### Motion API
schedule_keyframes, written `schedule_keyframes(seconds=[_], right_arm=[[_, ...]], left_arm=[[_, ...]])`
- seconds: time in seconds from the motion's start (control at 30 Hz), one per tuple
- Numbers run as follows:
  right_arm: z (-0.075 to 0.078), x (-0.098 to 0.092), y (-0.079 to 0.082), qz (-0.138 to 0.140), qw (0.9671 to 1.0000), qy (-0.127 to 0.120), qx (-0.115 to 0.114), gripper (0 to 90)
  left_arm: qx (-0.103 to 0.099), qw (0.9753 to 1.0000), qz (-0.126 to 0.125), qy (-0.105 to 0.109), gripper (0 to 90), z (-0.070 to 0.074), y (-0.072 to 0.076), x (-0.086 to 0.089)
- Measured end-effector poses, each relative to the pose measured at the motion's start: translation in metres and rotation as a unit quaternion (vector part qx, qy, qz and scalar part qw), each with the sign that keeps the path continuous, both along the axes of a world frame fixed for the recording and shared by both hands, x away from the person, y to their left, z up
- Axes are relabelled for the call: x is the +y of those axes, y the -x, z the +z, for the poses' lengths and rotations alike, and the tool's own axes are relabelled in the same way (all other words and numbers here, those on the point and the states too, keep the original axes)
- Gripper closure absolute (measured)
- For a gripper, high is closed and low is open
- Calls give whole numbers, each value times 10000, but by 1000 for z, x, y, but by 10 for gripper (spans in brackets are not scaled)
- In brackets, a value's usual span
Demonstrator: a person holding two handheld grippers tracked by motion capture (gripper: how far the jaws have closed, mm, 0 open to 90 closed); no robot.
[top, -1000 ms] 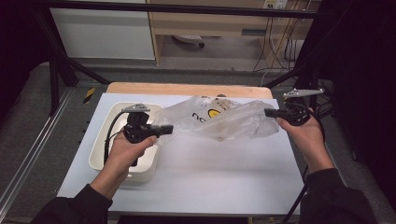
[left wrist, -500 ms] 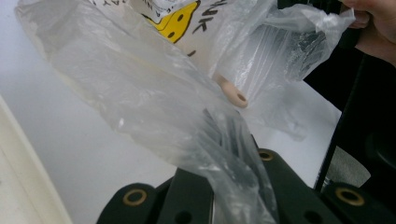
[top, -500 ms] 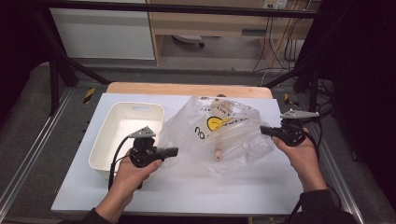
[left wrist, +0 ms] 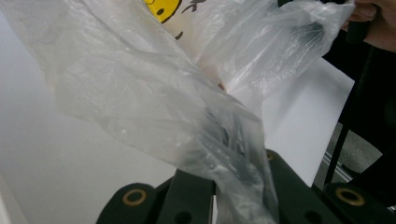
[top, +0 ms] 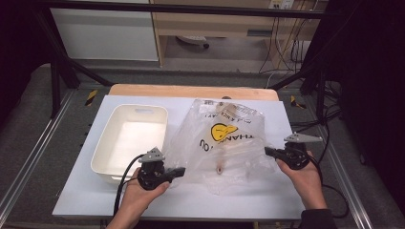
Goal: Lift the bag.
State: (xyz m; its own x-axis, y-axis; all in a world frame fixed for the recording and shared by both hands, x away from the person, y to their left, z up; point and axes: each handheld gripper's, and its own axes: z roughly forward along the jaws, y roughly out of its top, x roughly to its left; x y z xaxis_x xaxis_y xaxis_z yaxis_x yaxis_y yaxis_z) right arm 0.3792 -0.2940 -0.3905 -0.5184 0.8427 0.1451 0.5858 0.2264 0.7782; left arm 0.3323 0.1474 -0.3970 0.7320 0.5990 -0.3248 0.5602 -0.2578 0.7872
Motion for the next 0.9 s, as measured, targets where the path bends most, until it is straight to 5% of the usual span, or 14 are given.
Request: schedule_keyframes(seconds=[0.1,0.37,0.7,0.9], right_arm=[[-12,-5,5,-56,9998,-15,173,900],[-39,-7,13,-16,9969,472,628,900],[-49,-10,21,-142,9925,926,781,900],[-51,-13,26,-240,9920,982,762,900]], left_arm=[[55,10000,40,-36,900,-7,4,5],[125,9986,-64,-519,900,-28,16,5],[146,9937,-248,-1081,900,-51,27,-13],[90,9929,-271,-1154,900,-55,31,-17]])
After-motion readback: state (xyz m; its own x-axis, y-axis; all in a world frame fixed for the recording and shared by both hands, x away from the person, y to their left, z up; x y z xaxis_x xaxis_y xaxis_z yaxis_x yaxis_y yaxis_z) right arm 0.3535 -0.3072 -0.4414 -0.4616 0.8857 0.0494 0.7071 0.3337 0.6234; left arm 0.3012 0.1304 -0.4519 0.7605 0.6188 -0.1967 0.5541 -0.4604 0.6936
